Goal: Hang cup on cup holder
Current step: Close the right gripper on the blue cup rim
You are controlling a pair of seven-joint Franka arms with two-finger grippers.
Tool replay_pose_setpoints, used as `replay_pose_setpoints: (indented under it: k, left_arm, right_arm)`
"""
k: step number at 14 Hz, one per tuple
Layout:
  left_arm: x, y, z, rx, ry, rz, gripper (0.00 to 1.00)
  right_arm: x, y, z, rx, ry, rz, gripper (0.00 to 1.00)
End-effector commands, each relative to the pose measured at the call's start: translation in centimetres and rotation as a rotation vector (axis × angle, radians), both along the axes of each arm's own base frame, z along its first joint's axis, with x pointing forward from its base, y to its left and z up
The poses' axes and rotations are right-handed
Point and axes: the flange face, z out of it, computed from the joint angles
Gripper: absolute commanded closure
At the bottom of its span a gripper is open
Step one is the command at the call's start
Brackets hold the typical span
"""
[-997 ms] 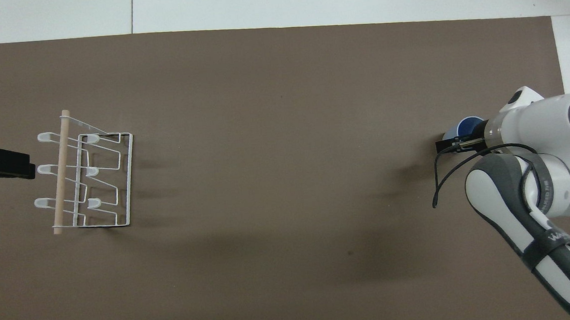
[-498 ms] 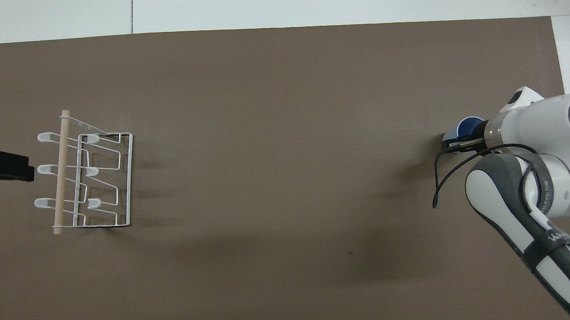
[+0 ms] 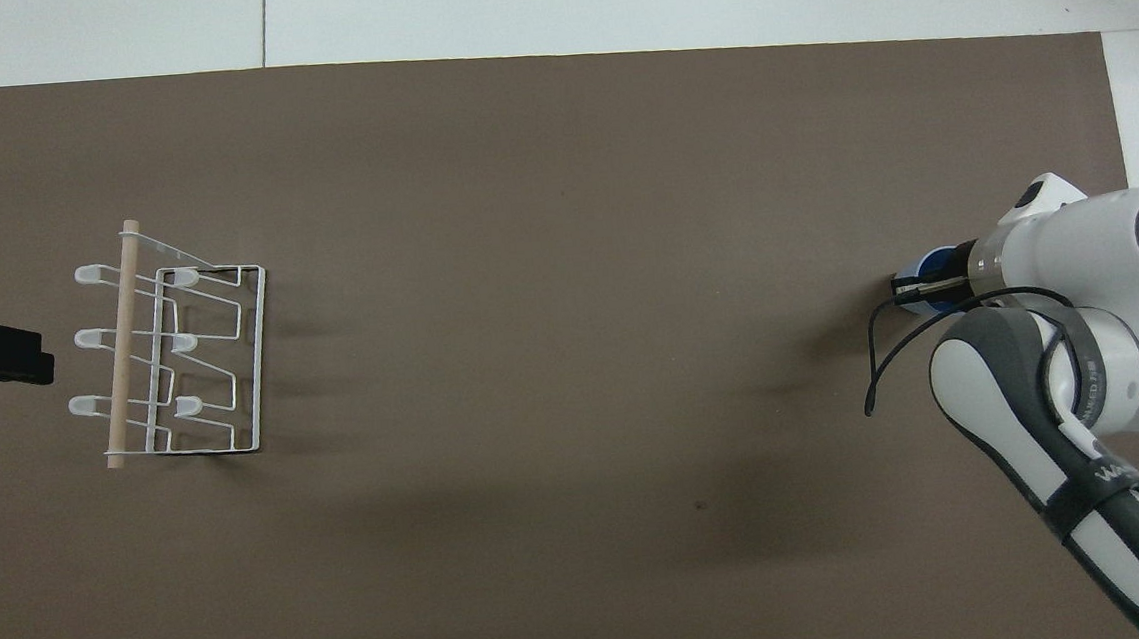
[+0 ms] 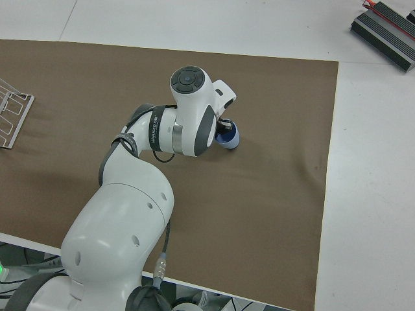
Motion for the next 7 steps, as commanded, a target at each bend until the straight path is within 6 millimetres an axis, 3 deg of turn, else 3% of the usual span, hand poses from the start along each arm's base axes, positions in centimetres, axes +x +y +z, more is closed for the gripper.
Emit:
replay_pose_setpoints:
  k: [1,7]
  left_arm:
    - [-0.41,-0.35,0.18,0.007,-0.031,-0.017,0.0]
    - [-0.19,-0.34,0.23,0.001,-0.044,-0.019,0.0]
  right_arm:
    - [-0.08,-0.44,-0.01,-0.013,-0.007,0.025,0.88]
    - [-0.08,-0.44,-0.01,-0.013,-0.007,0.025,0.93]
